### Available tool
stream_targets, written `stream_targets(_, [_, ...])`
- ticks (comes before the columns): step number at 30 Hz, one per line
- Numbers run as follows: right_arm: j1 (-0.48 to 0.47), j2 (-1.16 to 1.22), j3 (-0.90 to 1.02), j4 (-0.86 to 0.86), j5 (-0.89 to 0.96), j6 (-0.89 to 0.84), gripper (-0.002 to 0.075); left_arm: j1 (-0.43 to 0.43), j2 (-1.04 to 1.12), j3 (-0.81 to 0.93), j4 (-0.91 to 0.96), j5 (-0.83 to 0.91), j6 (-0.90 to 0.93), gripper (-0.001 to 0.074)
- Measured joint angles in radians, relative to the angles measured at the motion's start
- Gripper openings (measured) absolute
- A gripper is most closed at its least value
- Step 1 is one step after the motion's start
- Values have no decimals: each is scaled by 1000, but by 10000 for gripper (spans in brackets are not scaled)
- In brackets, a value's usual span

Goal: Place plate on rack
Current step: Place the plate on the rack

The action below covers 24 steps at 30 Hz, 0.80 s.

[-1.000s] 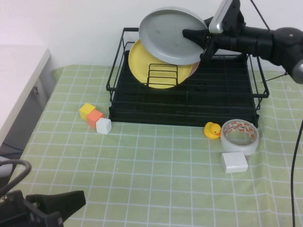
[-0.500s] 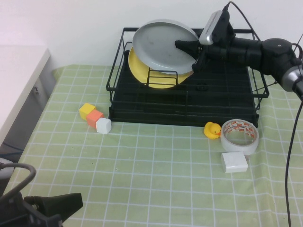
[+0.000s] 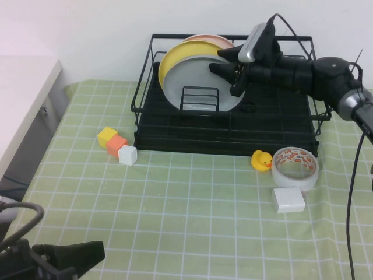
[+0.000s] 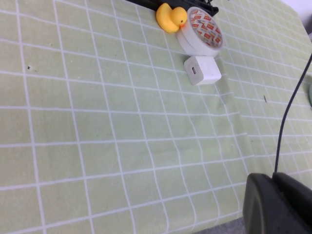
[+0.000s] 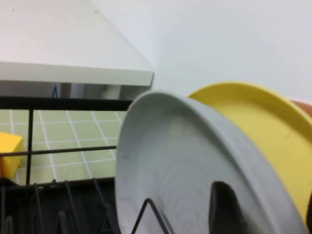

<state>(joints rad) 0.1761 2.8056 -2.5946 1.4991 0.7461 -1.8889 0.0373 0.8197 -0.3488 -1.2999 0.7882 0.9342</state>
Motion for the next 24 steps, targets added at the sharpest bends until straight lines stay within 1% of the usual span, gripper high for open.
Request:
stream_targets(2, [1,0,0,0,-17,7,356,0,0,0,0,5,-5,-1])
stream_targets(4, [2,0,0,14,-72,44,359,0,0,0,0,10,-12,-1])
stream_targets(8, [7,0,0,84,-157,123,358,0,0,0,0,12,-22,-1])
stream_targets(13, [10,-8,0,125,-201,136,330,0,0,0,0,14,-36,-1])
stream_targets(15, [8,-11,0,128,-196,136,309,0,0,0,0,14,-38,-1])
stream_targets(21, [4,-54,2,128,-95,139,252,0,0,0,0,39,-40,-1])
stream_targets(24, [4,-80,0,107,-78,169,227,0,0,0,0,65,-40,-1])
